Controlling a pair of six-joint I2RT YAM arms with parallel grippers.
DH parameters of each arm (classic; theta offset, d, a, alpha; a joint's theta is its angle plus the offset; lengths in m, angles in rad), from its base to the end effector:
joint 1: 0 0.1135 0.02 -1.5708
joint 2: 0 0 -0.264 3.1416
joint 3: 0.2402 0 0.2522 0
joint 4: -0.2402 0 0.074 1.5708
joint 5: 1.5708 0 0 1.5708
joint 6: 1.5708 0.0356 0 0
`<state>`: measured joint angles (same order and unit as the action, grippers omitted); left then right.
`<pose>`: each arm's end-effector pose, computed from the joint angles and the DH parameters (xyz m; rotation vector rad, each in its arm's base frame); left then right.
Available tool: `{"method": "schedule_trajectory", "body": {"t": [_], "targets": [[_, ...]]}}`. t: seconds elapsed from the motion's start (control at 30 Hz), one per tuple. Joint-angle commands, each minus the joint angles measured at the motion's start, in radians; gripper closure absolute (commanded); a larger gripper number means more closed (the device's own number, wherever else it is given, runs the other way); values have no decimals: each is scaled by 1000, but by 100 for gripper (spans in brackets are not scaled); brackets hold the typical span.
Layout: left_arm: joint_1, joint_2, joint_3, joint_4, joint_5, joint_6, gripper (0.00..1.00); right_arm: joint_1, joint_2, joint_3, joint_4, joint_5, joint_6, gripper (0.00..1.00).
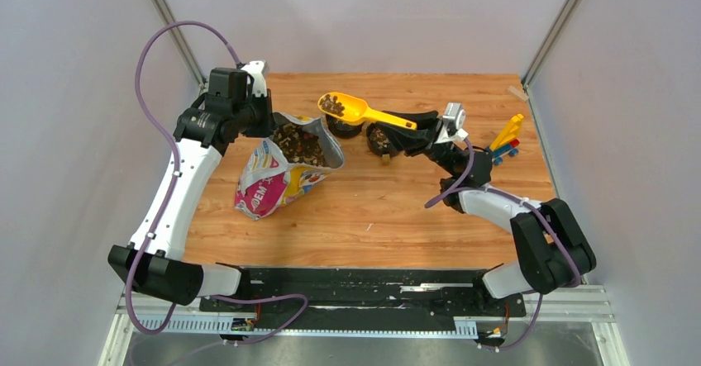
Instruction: Serve the pet food
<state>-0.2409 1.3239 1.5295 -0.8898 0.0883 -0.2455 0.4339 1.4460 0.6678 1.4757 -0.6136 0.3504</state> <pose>0.2594 -0.0670 0.4091 0.0425 2.2765 -0.3579 0.2479 0.1375 0.3124 -0.6344 0.8555 0.9796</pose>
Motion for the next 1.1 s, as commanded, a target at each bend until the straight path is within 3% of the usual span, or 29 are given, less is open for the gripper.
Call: {"method": "schedule_trajectory", "body": {"t": [0.0,0.4,0.63,1.07], "targets": [[0,-58,22,119,22,-16,100,-32,26,44,116,69,7,100],[1,-57,26,120,11,-11,100,-79,301,105,94,113,-49,100],[0,-48,27,124,18,-9,100,-81,406,175,-24,135,-150,100],[0,-43,17,125,-1,2,100,-76,412,354,-625,91,-648,100]]}}
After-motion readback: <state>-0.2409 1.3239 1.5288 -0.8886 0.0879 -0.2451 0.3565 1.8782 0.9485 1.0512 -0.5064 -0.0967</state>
